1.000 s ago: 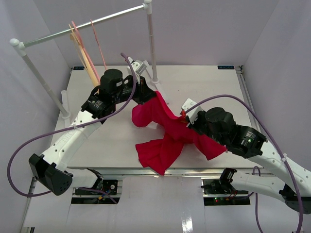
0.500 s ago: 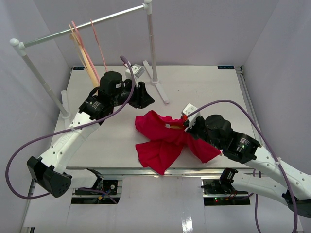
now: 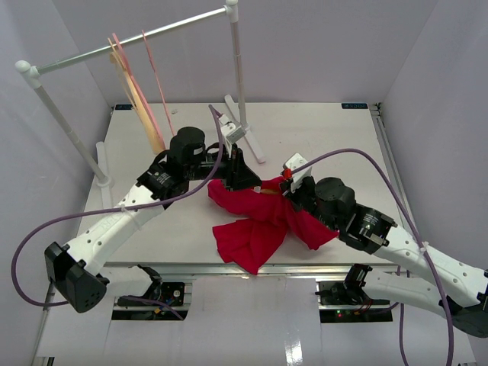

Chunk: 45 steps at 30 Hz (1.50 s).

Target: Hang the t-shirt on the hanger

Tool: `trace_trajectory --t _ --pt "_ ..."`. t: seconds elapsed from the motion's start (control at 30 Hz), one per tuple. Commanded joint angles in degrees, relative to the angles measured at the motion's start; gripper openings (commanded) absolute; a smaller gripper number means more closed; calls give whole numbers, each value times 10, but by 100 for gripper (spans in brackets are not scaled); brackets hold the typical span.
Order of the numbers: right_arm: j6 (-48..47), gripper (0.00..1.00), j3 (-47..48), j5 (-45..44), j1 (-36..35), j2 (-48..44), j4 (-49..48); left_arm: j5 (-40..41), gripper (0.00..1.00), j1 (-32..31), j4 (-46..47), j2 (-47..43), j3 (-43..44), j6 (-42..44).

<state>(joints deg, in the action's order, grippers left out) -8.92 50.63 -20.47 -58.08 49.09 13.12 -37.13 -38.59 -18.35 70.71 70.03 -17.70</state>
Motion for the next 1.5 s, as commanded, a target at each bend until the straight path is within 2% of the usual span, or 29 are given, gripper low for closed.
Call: trace_trajectory --t 0.0,0.27,0.5,0.7,0.93,1.07,1.23,1.47 --pt "15 8 31 15 2 -22 -62 17 31 -8 21 14 -18 33" --pt "23 8 33 48 2 -55 -47 4 36 -36 38 19 -9 83" --pt "27 8 40 59 2 -80 -34 65 41 -90 34 24 -2 145" --pt "24 8 41 65 2 -103 -19 86 48 -92 13 36 7 193" --pt "23 8 44 93 2 -119 -8 106 49 -91 3 56 27 218" --pt "22 8 44 106 2 -121 -6 80 50 -92 3 68 38 223" --pt "22 8 44 105 2 -123 -7 -9 50 -92 -1 81 37 236" --pt "20 8 41 95 1 -129 -7 -49 52 -93 -3 81 19 249"
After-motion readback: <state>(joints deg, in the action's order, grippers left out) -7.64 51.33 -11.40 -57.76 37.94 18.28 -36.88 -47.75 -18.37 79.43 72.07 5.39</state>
